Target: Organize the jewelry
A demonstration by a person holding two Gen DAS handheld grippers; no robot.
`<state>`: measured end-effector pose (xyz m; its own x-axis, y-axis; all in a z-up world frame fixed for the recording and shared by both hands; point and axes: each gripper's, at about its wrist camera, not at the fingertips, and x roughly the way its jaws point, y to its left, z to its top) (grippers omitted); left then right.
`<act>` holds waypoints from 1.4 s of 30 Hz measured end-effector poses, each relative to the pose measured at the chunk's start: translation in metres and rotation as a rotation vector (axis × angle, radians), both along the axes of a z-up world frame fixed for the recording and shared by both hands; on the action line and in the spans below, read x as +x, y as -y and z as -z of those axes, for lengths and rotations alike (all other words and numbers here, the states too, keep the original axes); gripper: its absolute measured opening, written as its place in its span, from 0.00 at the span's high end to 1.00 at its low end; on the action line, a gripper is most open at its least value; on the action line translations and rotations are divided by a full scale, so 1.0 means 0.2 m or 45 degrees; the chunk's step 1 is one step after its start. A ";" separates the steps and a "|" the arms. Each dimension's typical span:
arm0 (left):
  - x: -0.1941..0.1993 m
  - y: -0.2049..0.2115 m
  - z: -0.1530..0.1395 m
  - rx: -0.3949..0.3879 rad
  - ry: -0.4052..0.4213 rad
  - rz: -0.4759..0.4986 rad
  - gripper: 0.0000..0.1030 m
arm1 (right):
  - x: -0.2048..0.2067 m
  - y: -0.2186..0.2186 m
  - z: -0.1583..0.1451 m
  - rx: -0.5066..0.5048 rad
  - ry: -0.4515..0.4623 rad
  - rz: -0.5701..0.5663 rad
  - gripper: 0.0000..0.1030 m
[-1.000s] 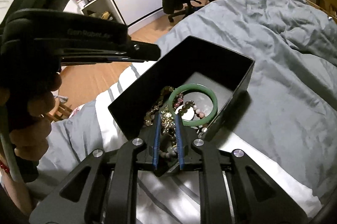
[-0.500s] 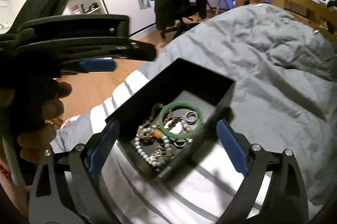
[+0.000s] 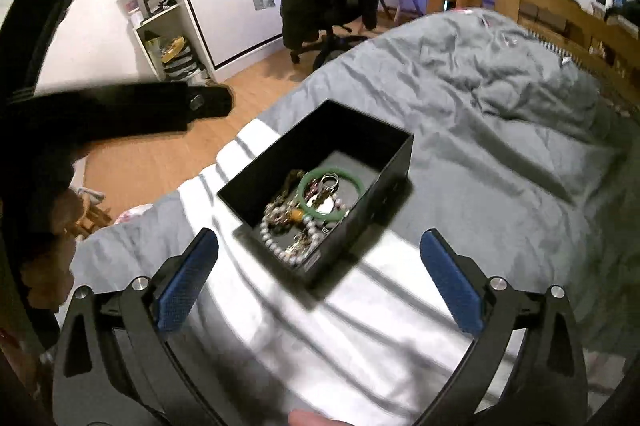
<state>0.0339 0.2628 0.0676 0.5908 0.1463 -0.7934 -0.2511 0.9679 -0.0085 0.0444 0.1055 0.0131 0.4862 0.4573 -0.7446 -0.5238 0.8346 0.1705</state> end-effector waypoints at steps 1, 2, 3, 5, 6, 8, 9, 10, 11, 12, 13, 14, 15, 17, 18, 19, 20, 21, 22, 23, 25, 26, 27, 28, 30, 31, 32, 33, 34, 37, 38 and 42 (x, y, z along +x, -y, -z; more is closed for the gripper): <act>-0.05 0.00 0.00 0.017 -0.009 0.004 0.11 | -0.01 0.00 0.00 -0.007 -0.012 0.002 0.03; -0.08 0.01 0.00 0.020 -0.017 0.007 0.11 | -0.03 0.00 -0.01 -0.023 -0.010 0.003 0.03; -0.13 0.01 0.01 0.017 -0.023 0.019 0.11 | -0.04 0.00 -0.01 -0.031 0.001 0.004 0.03; -0.20 0.01 0.01 0.008 -0.032 0.027 0.11 | -0.07 0.02 -0.02 -0.039 0.011 0.010 0.03; -0.23 0.01 0.01 0.006 -0.035 0.028 0.11 | -0.08 0.03 -0.03 -0.033 0.010 0.014 0.03; -0.31 0.00 0.02 0.003 -0.038 0.016 0.11 | -0.10 0.05 -0.04 -0.020 0.006 0.027 0.03; -0.33 -0.01 0.02 -0.005 -0.041 0.013 0.11 | -0.11 0.06 -0.05 -0.018 0.005 0.034 0.03; -0.36 -0.01 0.02 -0.012 -0.042 0.025 0.10 | -0.12 0.09 -0.05 -0.013 0.008 0.050 0.03; -0.38 0.00 0.02 0.002 -0.037 0.034 0.10 | -0.13 0.10 -0.05 -0.012 0.004 0.054 0.03; -0.40 0.02 0.02 0.022 -0.029 0.034 0.09 | -0.14 0.11 -0.04 -0.020 -0.005 0.054 0.03; -0.42 0.03 0.02 0.049 -0.020 0.033 0.09 | -0.15 0.11 -0.04 -0.030 -0.014 0.057 0.03; -0.43 0.04 0.02 0.061 -0.019 0.037 0.09 | -0.16 0.13 -0.03 -0.045 -0.026 0.063 0.03; -0.46 0.06 0.03 0.058 -0.014 0.052 0.09 | -0.17 0.13 -0.03 -0.052 -0.032 0.063 0.03; -0.48 0.09 0.04 0.054 -0.012 0.068 0.09 | -0.19 0.15 -0.03 -0.071 -0.037 0.067 0.03; -0.48 0.10 0.05 0.056 -0.016 0.071 0.09 | -0.20 0.15 -0.03 -0.077 -0.034 0.065 0.03; -0.49 0.11 0.06 0.055 -0.023 0.080 0.09 | -0.22 0.16 -0.04 -0.080 -0.030 0.061 0.03; -0.50 0.12 0.08 0.056 -0.031 0.086 0.09 | -0.23 0.16 -0.04 -0.081 -0.028 0.060 0.03; -0.51 0.13 0.08 0.063 -0.034 0.093 0.09 | -0.24 0.16 -0.05 -0.085 -0.024 0.058 0.03; -0.53 0.15 0.09 0.082 -0.034 0.102 0.09 | -0.26 0.16 -0.05 -0.090 -0.017 0.054 0.03; -0.54 0.15 0.10 0.093 -0.030 0.107 0.09 | -0.28 0.16 -0.06 -0.089 -0.010 0.055 0.03; -0.56 0.15 0.11 0.080 -0.025 0.120 0.09 | -0.30 0.16 -0.06 -0.085 -0.005 0.054 0.03; -0.57 0.15 0.12 0.066 -0.027 0.123 0.09 | -0.31 0.16 -0.07 -0.086 -0.004 0.056 0.03; -0.57 0.15 0.12 0.066 -0.029 0.123 0.09 | -0.31 0.16 -0.07 -0.084 -0.001 0.052 0.03; -0.57 0.15 0.13 0.072 -0.030 0.123 0.09 | -0.31 0.16 -0.07 -0.083 0.000 0.052 0.03; -0.57 0.15 0.13 0.070 -0.027 0.130 0.09 | -0.33 0.16 -0.07 -0.086 0.007 0.049 0.03; -0.57 0.15 0.14 0.067 -0.027 0.137 0.09 | -0.33 0.16 -0.08 -0.086 0.007 0.050 0.03; -0.56 0.16 0.14 0.066 -0.029 0.139 0.09 | -0.33 0.16 -0.08 -0.083 0.004 0.049 0.03; -0.56 0.16 0.14 0.066 -0.032 0.139 0.09 | -0.34 0.16 -0.07 -0.085 0.003 0.051 0.03; -0.56 0.15 0.15 0.061 -0.041 0.139 0.09 | -0.34 0.16 -0.07 -0.088 0.004 0.054 0.03; -0.54 0.15 0.18 0.049 -0.058 0.139 0.09 | -0.33 0.15 -0.06 -0.089 0.001 0.066 0.03; -0.54 0.15 0.18 0.047 -0.064 0.142 0.09 | -0.33 0.16 -0.06 -0.091 -0.001 0.071 0.03; -0.54 0.17 0.19 0.064 -0.066 0.151 0.09 | -0.33 0.16 -0.05 -0.091 -0.008 0.078 0.03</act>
